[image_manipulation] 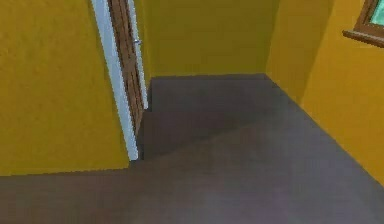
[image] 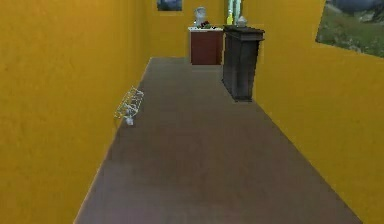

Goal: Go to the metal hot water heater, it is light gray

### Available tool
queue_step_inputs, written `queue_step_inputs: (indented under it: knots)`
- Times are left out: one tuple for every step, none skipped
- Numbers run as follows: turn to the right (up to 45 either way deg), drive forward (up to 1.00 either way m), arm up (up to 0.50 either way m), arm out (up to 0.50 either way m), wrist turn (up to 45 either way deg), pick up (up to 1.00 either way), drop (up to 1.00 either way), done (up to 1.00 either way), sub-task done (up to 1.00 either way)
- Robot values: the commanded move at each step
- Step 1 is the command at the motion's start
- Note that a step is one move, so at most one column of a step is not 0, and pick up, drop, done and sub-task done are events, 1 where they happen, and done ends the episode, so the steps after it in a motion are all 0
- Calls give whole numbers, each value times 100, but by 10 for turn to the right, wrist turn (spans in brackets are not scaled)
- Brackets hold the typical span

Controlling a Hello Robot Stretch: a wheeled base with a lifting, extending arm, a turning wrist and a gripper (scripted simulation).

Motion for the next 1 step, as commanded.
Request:
queue_step_inputs:
  knots:
    - [0,100,0,0,0,0,0,0,0]
